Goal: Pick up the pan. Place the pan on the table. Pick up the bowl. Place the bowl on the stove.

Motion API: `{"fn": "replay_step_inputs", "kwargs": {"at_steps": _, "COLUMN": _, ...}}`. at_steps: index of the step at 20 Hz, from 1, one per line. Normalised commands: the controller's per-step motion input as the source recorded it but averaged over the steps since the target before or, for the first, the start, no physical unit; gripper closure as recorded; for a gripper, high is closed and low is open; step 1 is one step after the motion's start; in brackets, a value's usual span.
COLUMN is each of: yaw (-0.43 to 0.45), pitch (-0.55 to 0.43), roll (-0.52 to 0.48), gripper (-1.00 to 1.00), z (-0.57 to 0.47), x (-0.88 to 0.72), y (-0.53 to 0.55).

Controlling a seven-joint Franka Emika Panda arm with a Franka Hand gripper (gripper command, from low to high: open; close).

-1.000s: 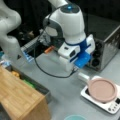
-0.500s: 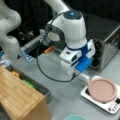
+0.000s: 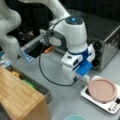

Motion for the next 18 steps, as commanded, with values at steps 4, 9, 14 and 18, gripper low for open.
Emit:
{"fn": "replay_step_inputs", "kwargs": {"at_steps": 4, "yaw": 0.053, "pitch": 0.028, "roll": -0.025, "gripper": -1.00, "z": -0.07, "x": 0.29, "y": 0.07}}
{"fn": "replay_step_inputs", "kwargs": {"at_steps": 9, "yaw": 0.060, "pitch": 0.045, "roll": -0.022, "gripper": -1.00, "z": 0.00, "x": 0.28, "y": 0.05}}
{"fn": "replay_step_inputs", "kwargs": {"at_steps": 14, "yaw": 0.073, "pitch": 0.073, "roll": -0.049, "gripper": -1.00, "z": 0.02, "x": 0.22, "y": 0.01}}
{"fn": "replay_step_inputs", "kwargs": {"at_steps": 18, "yaw": 0.083, "pitch": 0.080, "roll": -0.067, "gripper": -1.00, "z": 0.01, "x": 0.22, "y": -0.05}}
